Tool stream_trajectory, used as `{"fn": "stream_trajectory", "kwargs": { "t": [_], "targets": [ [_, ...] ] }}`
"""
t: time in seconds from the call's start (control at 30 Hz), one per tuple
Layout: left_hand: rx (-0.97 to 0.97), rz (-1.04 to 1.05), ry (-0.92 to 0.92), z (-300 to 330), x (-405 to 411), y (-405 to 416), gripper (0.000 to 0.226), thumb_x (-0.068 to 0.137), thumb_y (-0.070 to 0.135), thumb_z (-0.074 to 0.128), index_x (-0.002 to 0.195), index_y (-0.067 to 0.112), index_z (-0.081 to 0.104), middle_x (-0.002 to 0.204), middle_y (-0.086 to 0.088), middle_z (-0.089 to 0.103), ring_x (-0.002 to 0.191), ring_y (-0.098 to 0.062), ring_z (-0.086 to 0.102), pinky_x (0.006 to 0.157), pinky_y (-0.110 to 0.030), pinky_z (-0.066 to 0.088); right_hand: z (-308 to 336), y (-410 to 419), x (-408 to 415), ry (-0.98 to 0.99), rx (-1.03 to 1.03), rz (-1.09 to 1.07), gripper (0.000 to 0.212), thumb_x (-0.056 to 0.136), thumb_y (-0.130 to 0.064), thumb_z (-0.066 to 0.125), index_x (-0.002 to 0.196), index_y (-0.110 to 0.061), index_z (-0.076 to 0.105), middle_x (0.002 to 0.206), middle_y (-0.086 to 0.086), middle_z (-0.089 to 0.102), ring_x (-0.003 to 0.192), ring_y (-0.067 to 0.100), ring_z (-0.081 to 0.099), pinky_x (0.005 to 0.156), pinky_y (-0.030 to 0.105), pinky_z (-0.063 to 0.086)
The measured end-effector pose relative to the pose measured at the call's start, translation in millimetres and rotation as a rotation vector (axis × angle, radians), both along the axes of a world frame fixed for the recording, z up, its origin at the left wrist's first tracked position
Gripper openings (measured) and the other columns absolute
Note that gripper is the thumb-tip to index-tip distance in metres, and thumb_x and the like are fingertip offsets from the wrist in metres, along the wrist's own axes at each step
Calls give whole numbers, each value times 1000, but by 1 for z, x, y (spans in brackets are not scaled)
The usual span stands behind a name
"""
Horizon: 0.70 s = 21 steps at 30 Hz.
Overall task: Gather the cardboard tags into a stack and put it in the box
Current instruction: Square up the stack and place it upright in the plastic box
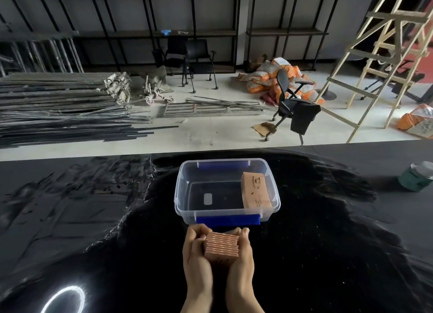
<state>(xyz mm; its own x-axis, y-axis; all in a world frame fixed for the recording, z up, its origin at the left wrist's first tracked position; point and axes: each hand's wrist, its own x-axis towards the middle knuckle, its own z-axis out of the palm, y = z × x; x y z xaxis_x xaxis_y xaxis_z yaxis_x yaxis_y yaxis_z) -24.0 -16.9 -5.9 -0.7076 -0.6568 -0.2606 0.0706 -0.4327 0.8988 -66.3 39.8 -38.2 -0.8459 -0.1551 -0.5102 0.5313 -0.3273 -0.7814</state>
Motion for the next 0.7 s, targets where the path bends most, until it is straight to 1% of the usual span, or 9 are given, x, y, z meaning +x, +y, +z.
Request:
{"fn": "stream_trajectory", "kwargs": {
  "t": [0.07,0.2,0.27,0.33,0.4,0.47,0.53,0.63,0.7],
  "targets": [
    [13,-9,1,0,0,2,37,93,-5,36,74,14,61,62,-5,72,54,-13,71,46,-20,55,6,-1,-11,4,46,32,56,112,-42,25,73,-12,53,94,7,71,127,25,62,103,29,44],
    [-35,-4,-68,0,-1,-3,44,103,3,35,78,21,66,78,-9,75,63,-12,73,51,-19,56,17,-12,-4,60,108,-100,75,110,-50,24,86,7,67,83,25,77,77,34,74,77,43,57],
    [-51,-71,-125,-2,5,-3,38,108,24,35,90,21,68,93,-15,76,79,-21,77,62,-30,61,12,-10,-1,126,156,-142,77,110,-51,22,77,-1,72,72,18,78,64,25,76,64,37,56],
    [-32,-228,-134,0,16,-7,34,102,41,46,104,16,70,106,-18,77,98,-29,76,85,-52,59,6,-5,-3,96,157,-189,77,108,-55,24,75,-10,76,68,10,80,60,20,77,64,36,53],
    [-154,-353,-96,-2,34,-23,17,91,18,63,105,14,71,106,-15,76,103,-19,74,96,-60,51,3,1,-8,-16,129,-242,75,103,-65,28,85,-10,77,70,9,81,67,26,78,72,40,57],
    [-476,-569,-142,-6,50,-37,47,80,-1,67,120,23,66,117,-4,75,112,-7,70,101,-46,50,5,6,-9,-129,78,-308,75,98,-71,34,88,-11,77,70,11,81,67,32,79,75,43,57],
    [-722,-657,-221,-1,60,-38,66,72,12,75,129,39,59,125,12,72,118,-2,66,103,-36,51,9,7,-8,-213,36,-333,71,96,-71,39,86,-11,76,66,12,80,58,31,77,69,41,55],
    [-829,-536,-258,4,55,-37,57,71,26,86,121,41,64,113,18,75,109,4,68,100,-34,54,15,5,-5,-263,9,-272,67,97,-68,45,91,-8,75,64,14,79,64,35,76,67,41,56],
    [-924,-503,-271,9,54,-43,51,73,36,85,118,46,64,111,23,73,107,6,66,96,-27,54,15,15,-4,-168,49,-216,66,99,-67,41,90,-11,75,67,13,80,66,32,77,68,42,58]
  ]
}}
